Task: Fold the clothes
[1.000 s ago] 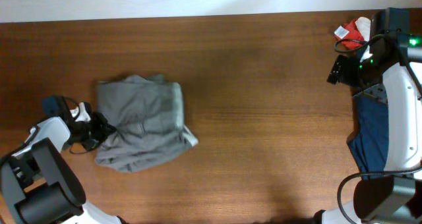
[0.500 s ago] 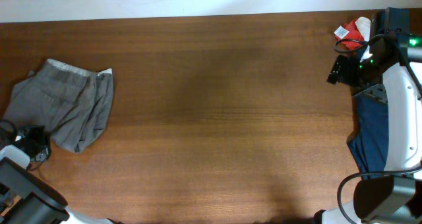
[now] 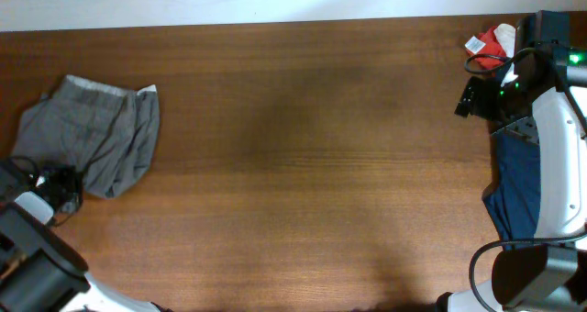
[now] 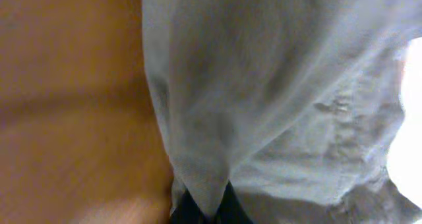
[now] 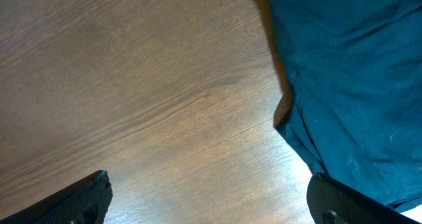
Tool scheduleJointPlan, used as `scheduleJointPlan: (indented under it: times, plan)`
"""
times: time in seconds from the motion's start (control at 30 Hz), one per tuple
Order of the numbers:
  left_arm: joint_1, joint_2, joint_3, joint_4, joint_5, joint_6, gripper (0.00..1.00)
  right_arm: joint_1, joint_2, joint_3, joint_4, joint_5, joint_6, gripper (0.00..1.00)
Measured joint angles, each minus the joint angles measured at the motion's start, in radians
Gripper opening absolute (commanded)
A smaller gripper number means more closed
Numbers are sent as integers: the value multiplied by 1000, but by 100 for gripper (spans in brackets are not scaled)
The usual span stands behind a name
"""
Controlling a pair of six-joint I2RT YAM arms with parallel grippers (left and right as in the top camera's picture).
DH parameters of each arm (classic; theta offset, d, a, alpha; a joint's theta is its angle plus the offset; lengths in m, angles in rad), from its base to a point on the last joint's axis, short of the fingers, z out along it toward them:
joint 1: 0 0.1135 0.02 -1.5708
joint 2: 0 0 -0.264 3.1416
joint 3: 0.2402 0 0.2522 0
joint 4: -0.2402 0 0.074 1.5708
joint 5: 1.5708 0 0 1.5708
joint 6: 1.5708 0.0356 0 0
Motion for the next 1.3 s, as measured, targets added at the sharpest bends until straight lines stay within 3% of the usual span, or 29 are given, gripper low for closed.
scheduleJointPlan:
  times: [0.07, 0.17, 0.3, 0.43, 0.5, 0.57, 0.83, 1.07, 1.3]
  plan:
    - [-27, 75, 20, 162, 51, 10, 1, 0, 0, 0, 0, 0, 0, 98]
    - [-87, 170, 87, 277, 93, 13, 1, 0, 0, 0, 0, 0, 0, 98]
    - [-225, 279, 232, 306, 79, -10, 10, 0, 0, 0, 0, 0, 0, 99]
    - [-353, 334, 331, 305, -11, -117, 10, 0, 0, 0, 0, 0, 0, 98]
    - [-394, 338, 345, 304, -52, -153, 1, 0, 0, 0, 0, 0, 0, 98]
    - [-412, 340, 351, 299, -78, -182, 1, 0, 0, 0, 0, 0, 0, 98]
    - [-390, 340, 380, 209, -40, -206, 1, 0, 0, 0, 0, 0, 0, 98]
    - [-283, 304, 378, 60, 91, -209, 1, 0, 0, 0, 0, 0, 0, 98]
    - [-207, 254, 351, -32, 94, -172, 1, 0, 0, 0, 0, 0, 0, 98]
